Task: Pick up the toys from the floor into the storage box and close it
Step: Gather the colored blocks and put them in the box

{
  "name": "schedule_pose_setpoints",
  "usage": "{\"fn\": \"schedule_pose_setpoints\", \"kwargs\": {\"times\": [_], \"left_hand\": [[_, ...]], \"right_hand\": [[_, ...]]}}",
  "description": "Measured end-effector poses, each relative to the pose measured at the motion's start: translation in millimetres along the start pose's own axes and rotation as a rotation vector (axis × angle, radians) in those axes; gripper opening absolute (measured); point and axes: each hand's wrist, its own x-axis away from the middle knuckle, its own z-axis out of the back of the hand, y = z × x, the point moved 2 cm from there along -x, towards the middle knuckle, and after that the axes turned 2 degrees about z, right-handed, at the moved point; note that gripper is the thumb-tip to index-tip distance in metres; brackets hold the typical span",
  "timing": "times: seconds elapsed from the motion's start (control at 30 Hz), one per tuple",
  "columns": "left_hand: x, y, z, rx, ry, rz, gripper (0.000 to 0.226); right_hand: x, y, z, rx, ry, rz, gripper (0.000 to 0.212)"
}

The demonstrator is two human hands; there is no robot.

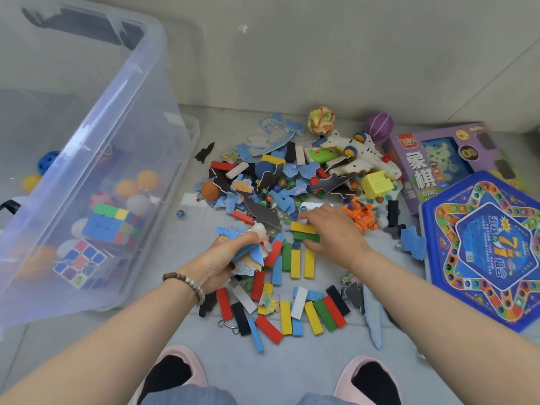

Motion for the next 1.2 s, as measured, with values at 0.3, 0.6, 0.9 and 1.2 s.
{"fn": "schedule_pose_setpoints", "kwargs": {"times": [0.3, 0.6, 0.9, 1.2], "left_hand": [[6, -4, 6, 0.013, -0.013, 0.022, 0.012], [6, -8, 5, 0.002, -0.041, 0.014, 0.015], [7, -6, 4, 0.03, -0.035, 0.012, 0.009], [10, -5, 4, 0.05, -0.034, 0.01, 0.008]], "right_hand": [[9, -1, -12, -0.019, 0.03, -0.156, 0.038], [8, -2, -11, -0.047, 0.018, -0.174, 0.036], [15, 1, 1, -0.297, 0.169, -0.316, 0.027], [46, -50, -45, -0.757, 0.161, -0.728, 0.031]]}}
